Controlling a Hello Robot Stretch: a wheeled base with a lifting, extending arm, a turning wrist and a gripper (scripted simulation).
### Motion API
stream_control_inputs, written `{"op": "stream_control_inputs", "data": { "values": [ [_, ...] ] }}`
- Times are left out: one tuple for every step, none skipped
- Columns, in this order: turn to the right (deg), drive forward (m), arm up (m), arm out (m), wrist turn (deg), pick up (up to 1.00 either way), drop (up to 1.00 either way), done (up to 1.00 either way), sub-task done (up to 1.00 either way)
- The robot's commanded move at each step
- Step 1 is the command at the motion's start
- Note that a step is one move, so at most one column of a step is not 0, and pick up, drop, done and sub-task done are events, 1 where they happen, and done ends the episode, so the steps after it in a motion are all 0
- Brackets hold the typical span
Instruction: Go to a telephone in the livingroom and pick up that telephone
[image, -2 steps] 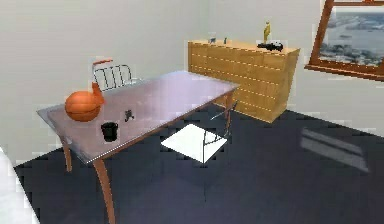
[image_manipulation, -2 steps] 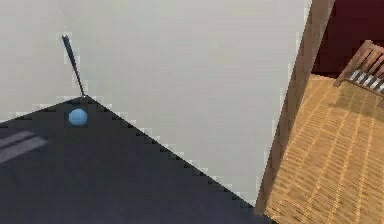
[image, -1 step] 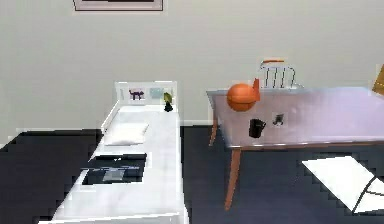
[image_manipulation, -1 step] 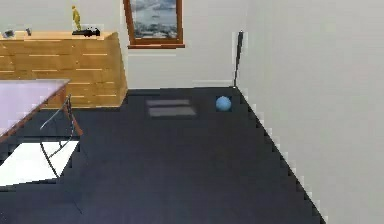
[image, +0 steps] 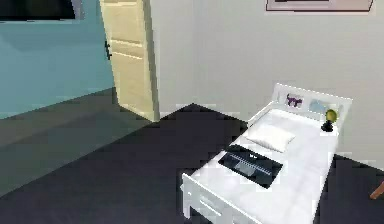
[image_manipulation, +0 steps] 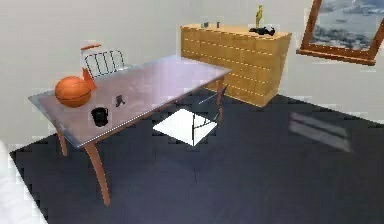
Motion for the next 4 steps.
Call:
{"op": "stream_control_inputs", "data": {
  "values": [
    [-21.0, 0.00, 0.00, 0.00, 0.0, 0.00, 0.00, 0.00, 0.00],
    [0.0, 0.65, 0.00, 0.00, 0.0, 0.00, 0.00, 0.00, 0.00],
    [-24.0, 0.00, 0.00, 0.00, 0.0, 0.00, 0.00, 0.00, 0.00],
    [0.0, 1.00, 0.00, 0.00, 0.0, 0.00, 0.00, 0.00, 0.00]
  ]
}}
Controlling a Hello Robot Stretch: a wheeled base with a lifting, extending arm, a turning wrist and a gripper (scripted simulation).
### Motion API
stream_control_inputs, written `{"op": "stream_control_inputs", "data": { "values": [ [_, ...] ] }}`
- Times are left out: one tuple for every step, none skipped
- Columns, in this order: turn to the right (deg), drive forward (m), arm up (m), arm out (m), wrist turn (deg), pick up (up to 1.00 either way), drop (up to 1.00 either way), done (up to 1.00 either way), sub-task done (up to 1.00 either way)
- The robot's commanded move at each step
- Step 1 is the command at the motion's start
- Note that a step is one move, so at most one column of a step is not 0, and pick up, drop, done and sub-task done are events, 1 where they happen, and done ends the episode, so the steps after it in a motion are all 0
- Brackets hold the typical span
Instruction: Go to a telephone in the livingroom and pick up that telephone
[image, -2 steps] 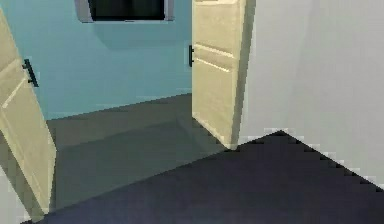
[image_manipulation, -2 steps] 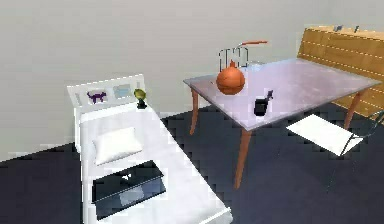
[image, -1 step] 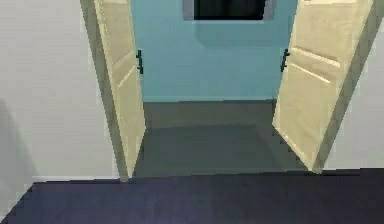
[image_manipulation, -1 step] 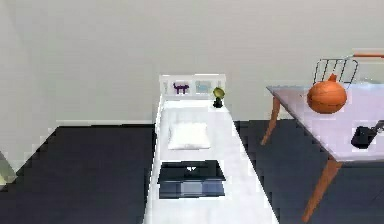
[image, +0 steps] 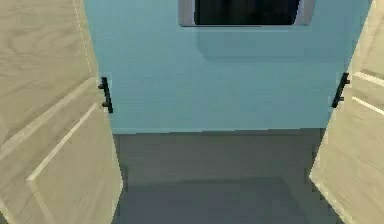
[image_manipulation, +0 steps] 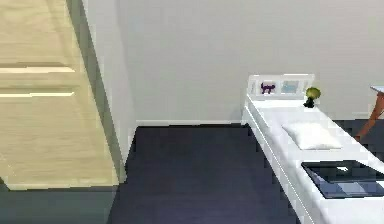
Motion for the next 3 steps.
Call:
{"op": "stream_control_inputs", "data": {
  "values": [
    [0.0, 1.00, 0.00, 0.00, 0.0, 0.00, 0.00, 0.00, 0.00],
    [-12.0, 0.00, 0.00, 0.00, 0.0, 0.00, 0.00, 0.00, 0.00],
    [0.0, 0.15, 0.00, 0.00, 0.0, 0.00, 0.00, 0.00, 0.00]
  ]
}}
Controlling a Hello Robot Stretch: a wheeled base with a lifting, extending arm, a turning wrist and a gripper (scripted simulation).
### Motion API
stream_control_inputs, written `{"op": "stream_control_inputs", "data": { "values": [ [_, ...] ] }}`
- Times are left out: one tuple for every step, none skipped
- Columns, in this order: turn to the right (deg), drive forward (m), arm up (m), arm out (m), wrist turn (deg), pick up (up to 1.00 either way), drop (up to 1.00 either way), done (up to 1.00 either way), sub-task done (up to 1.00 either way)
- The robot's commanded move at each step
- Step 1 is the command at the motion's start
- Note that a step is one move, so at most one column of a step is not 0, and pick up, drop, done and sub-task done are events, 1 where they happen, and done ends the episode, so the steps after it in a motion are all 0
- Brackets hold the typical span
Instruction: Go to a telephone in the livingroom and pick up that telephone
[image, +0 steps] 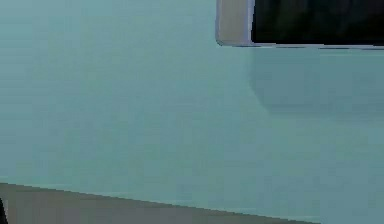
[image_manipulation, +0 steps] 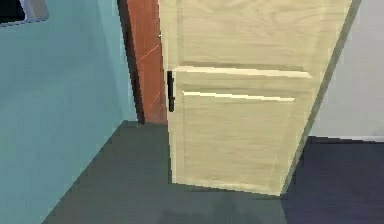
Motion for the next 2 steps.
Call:
{"op": "stream_control_inputs", "data": {
  "values": [
    [-6.0, 0.00, 0.00, 0.00, 0.0, 0.00, 0.00, 0.00, 0.00],
    [0.0, 0.20, 0.00, 0.00, 0.0, 0.00, 0.00, 0.00, 0.00]
  ]
}}
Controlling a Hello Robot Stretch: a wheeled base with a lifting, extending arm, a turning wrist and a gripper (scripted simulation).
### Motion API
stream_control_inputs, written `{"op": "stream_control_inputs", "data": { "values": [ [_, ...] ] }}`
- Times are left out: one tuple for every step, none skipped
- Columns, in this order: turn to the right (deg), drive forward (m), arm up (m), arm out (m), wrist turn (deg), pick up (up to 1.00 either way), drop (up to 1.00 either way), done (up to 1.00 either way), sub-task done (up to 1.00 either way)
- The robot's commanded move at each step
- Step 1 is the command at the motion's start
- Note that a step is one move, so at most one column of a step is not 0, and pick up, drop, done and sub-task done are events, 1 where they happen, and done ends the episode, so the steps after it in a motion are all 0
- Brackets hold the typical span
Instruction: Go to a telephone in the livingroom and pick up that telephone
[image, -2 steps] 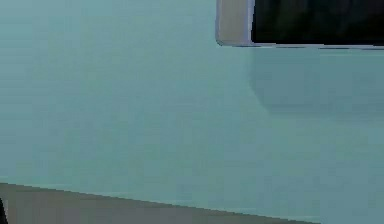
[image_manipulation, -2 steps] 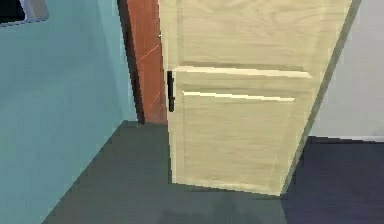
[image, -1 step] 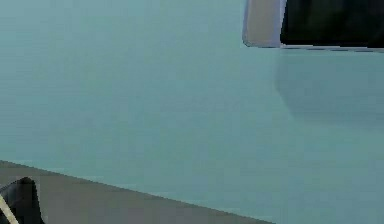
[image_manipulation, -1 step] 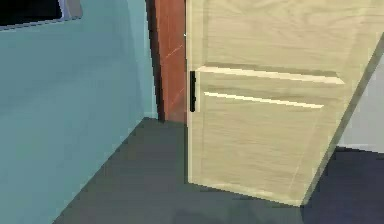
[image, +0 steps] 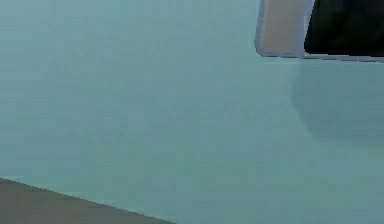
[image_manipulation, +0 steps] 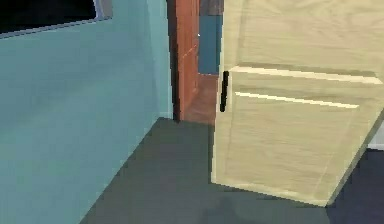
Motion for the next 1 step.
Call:
{"op": "stream_control_inputs", "data": {
  "values": [
    [-27.0, 0.00, 0.00, 0.00, 0.0, 0.00, 0.00, 0.00, 0.00]
  ]
}}
